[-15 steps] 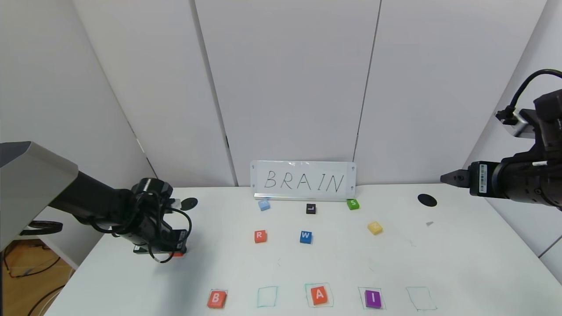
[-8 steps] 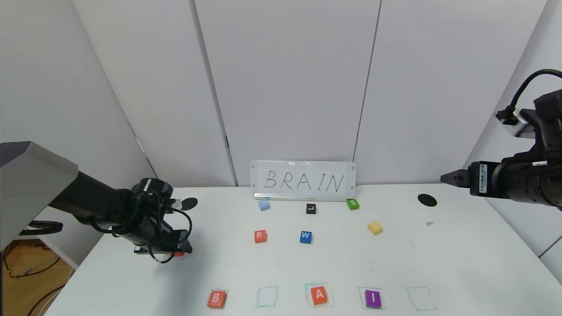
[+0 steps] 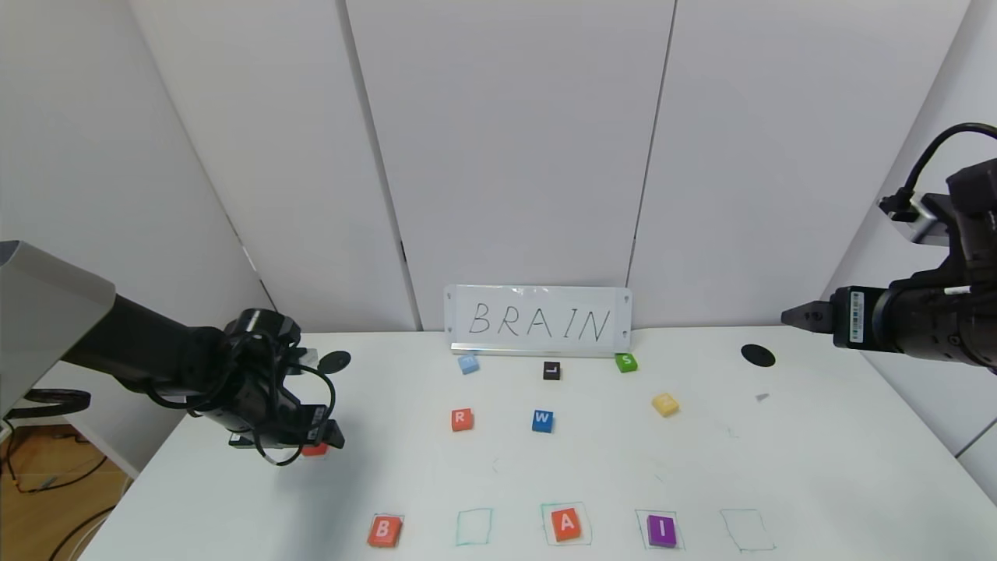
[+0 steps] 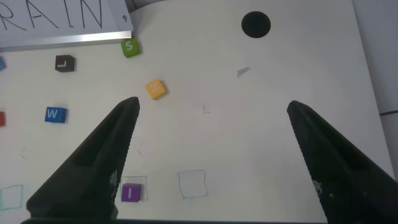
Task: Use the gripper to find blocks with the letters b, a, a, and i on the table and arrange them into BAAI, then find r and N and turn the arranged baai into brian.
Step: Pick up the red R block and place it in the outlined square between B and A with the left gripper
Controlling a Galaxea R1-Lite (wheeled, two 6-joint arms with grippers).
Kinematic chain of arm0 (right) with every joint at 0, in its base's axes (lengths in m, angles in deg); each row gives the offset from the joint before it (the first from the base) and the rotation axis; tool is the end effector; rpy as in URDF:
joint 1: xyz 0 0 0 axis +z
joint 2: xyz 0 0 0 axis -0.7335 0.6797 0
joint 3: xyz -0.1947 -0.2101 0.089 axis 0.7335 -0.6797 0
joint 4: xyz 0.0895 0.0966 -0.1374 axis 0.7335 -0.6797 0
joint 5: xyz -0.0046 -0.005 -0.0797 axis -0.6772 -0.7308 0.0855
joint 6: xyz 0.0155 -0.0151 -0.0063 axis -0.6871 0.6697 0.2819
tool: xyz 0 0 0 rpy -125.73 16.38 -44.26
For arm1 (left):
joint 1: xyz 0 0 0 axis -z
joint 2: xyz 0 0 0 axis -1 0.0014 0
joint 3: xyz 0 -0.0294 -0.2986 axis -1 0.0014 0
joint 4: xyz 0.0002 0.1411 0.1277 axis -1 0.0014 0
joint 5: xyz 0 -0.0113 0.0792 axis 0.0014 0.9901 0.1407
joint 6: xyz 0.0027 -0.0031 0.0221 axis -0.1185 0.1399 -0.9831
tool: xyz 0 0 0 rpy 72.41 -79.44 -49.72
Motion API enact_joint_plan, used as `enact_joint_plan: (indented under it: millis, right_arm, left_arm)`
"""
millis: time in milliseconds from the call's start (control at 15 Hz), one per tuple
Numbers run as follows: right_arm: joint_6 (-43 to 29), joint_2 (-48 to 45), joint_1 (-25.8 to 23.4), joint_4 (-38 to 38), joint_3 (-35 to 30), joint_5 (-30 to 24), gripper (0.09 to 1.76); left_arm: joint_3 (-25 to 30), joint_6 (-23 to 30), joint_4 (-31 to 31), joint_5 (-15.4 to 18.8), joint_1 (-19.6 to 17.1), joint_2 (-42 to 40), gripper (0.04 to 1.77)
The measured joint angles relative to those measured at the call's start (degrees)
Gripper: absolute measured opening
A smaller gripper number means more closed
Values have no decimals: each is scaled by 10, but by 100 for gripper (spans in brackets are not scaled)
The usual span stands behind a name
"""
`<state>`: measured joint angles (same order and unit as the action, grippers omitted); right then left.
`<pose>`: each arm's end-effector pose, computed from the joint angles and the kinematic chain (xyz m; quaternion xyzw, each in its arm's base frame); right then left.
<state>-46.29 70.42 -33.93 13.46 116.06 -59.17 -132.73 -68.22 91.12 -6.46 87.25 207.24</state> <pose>0.2551 0.0543 0.2383 0.0570 0.2943 -0.0501 0.9527 0.3623 0.0167 0.0554 -0.0110 0.5557 0.0144 0.8312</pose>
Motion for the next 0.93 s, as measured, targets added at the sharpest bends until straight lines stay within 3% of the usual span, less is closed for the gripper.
enact_joint_plan:
  millis: [400,667,933]
  right_arm:
    - [0,-2,0,0,0,0,171]
    - [0,-4,-2,0,1,-2,171]
    - [0,-5,-4,0,2,-2,171]
  left_arm:
    - [-6,2,55,-3,20,-71,161]
    - [-44,31,116,-9,72,-103,165]
    - [-125,85,173,-18,133,-103,168]
